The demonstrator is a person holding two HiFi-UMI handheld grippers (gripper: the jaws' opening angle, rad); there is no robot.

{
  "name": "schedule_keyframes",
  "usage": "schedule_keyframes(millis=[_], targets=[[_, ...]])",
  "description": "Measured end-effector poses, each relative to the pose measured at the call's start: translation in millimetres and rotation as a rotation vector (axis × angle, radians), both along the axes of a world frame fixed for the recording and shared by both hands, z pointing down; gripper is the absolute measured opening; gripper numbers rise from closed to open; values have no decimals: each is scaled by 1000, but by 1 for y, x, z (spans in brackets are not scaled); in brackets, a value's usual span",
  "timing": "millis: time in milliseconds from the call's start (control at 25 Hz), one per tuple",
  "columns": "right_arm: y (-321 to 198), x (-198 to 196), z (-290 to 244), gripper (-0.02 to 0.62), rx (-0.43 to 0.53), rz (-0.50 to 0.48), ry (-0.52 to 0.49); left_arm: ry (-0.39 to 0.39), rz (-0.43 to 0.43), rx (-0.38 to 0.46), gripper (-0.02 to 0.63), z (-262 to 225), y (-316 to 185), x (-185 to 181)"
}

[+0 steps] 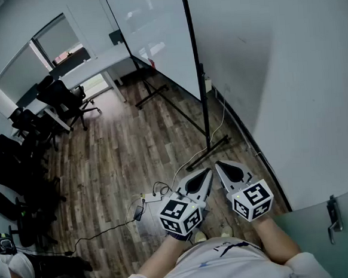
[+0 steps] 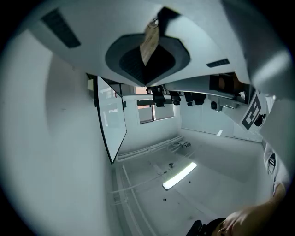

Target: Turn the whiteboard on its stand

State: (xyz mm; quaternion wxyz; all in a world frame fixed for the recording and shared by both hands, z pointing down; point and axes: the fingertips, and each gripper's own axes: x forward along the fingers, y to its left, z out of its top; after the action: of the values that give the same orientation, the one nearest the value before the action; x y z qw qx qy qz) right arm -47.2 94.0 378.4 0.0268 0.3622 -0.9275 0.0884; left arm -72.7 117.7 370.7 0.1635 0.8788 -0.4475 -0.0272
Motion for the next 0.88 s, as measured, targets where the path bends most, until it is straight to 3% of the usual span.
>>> schedule_keyframes(millis=[880], targets=[[-22,39,2,12,-16,-8,-72,-33,-24,5,12,4,-25,28]])
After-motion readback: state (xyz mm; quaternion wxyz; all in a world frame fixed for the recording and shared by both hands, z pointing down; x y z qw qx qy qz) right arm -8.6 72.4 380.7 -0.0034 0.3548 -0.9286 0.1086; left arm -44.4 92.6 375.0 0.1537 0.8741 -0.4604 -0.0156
